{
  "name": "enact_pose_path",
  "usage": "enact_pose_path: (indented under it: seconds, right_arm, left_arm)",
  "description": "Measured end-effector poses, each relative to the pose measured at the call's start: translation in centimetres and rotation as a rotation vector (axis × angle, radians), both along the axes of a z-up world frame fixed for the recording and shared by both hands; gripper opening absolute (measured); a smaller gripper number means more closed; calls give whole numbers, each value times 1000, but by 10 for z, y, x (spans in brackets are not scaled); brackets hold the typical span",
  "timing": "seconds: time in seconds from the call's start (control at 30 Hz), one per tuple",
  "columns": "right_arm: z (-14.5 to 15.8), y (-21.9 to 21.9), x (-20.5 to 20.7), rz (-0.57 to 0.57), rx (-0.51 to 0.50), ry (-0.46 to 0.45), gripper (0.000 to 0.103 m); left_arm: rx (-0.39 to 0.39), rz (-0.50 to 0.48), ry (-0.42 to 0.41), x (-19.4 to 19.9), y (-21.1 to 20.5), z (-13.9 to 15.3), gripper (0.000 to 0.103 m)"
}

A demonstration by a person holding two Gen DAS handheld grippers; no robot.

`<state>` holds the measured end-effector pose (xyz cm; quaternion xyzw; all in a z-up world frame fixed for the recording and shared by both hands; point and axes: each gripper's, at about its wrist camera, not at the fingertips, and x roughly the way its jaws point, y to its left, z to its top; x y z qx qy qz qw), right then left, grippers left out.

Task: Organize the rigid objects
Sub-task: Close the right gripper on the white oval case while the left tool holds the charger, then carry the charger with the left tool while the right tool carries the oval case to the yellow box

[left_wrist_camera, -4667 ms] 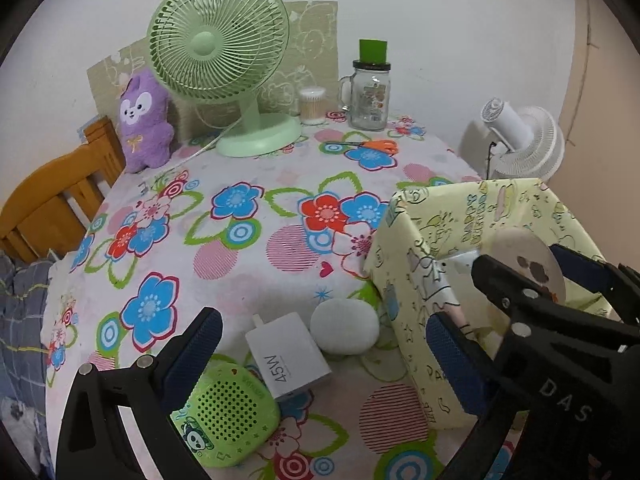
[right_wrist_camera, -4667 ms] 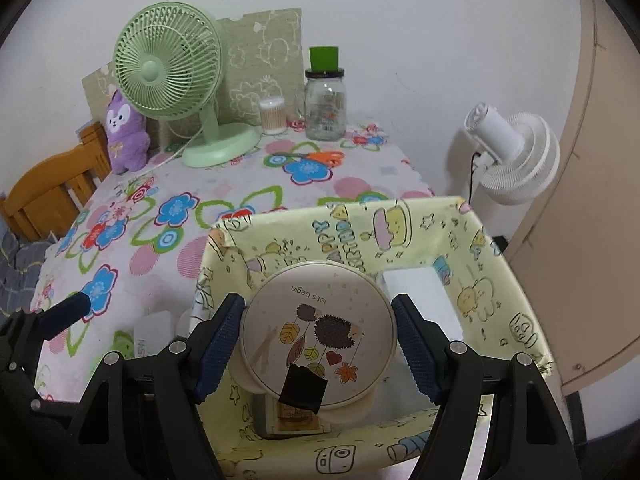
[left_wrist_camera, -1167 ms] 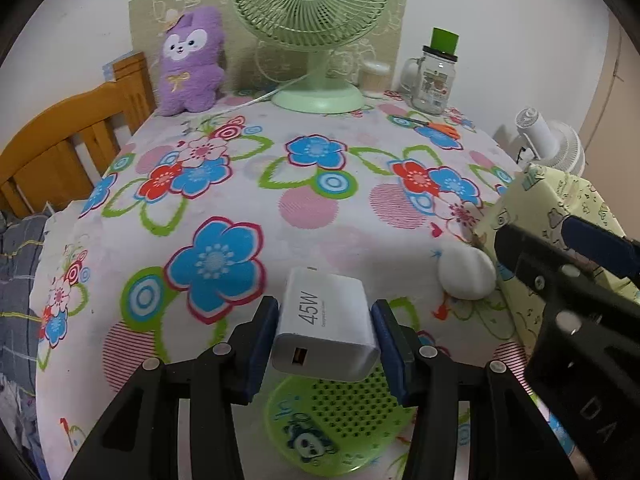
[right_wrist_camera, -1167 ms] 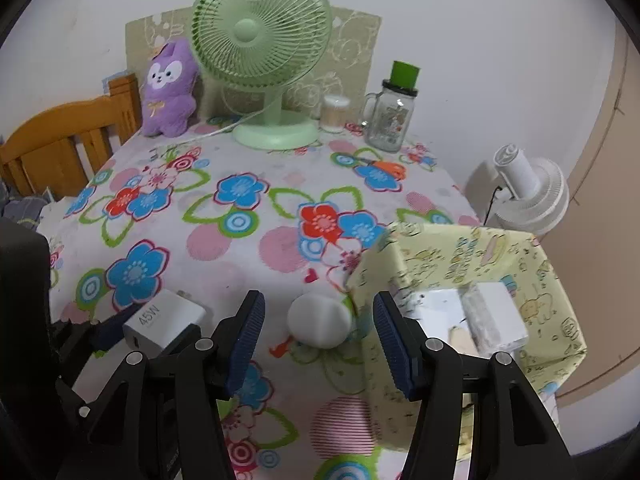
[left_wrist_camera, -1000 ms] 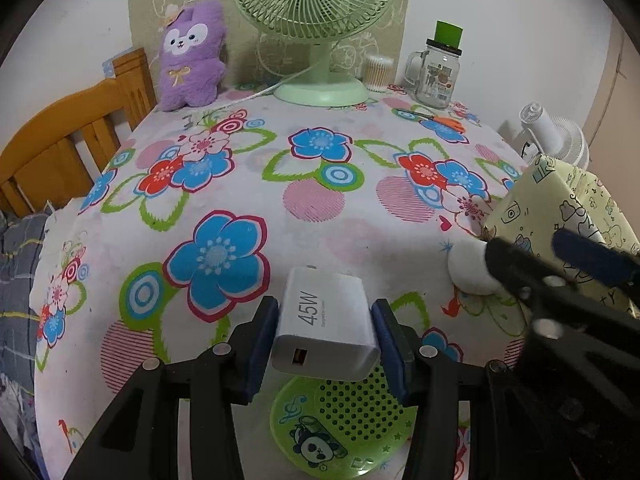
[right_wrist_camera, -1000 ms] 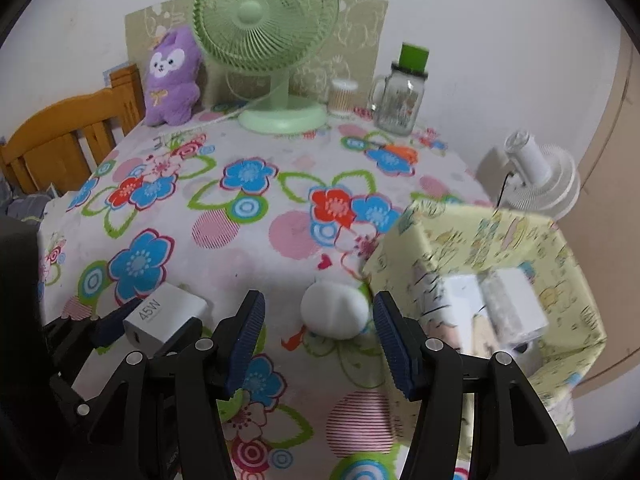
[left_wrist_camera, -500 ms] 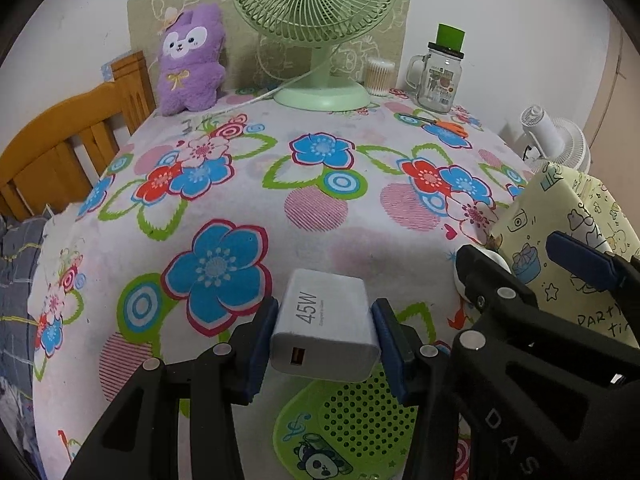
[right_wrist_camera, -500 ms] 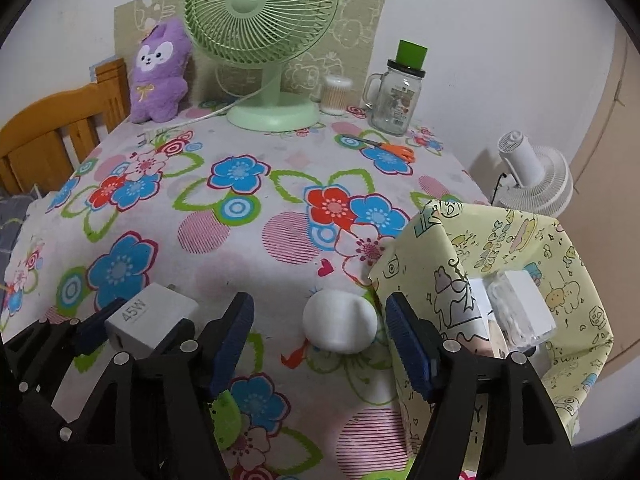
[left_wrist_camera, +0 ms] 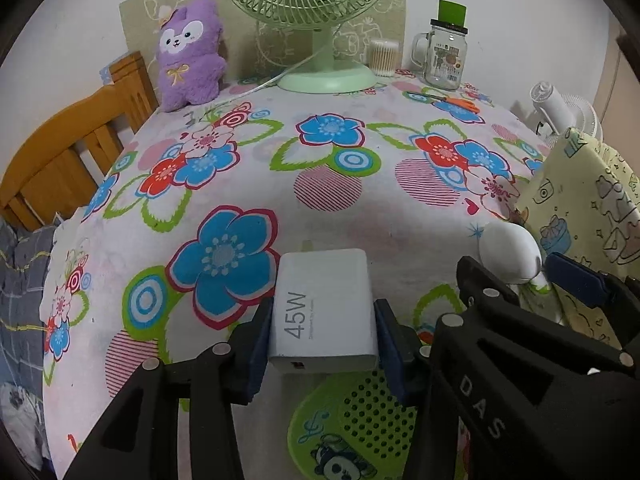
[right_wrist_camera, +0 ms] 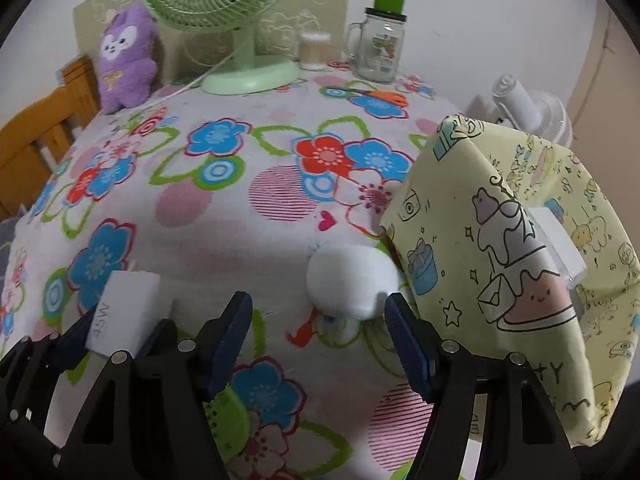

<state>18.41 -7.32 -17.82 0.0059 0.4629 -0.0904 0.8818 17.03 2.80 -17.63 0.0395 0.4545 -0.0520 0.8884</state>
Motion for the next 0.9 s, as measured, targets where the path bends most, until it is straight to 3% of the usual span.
enact_pose_path:
  seconds: [0.33, 0.53, 0.7, 0.83, 0.9]
  right_arm:
    - [-9, -22, 7, -80, 41, -10, 74]
    - [-15, -31, 14, -63, 112, -1, 74]
    - [-16, -30, 18, -30, 114, -17, 75]
    - [-16, -30, 19, 7, 109, -36, 58]
    - [-16, -32, 18, 16, 119, -37, 58]
  left_arm:
    - [35, -3, -25, 10, -15, -4, 50]
    - [30, 14, -27, 14, -16, -4, 50]
    - [38, 24, -34, 14, -18, -4, 50]
    - [57, 29, -46, 14, -21, -4, 51]
    - [69, 27, -54, 14, -23, -4, 54]
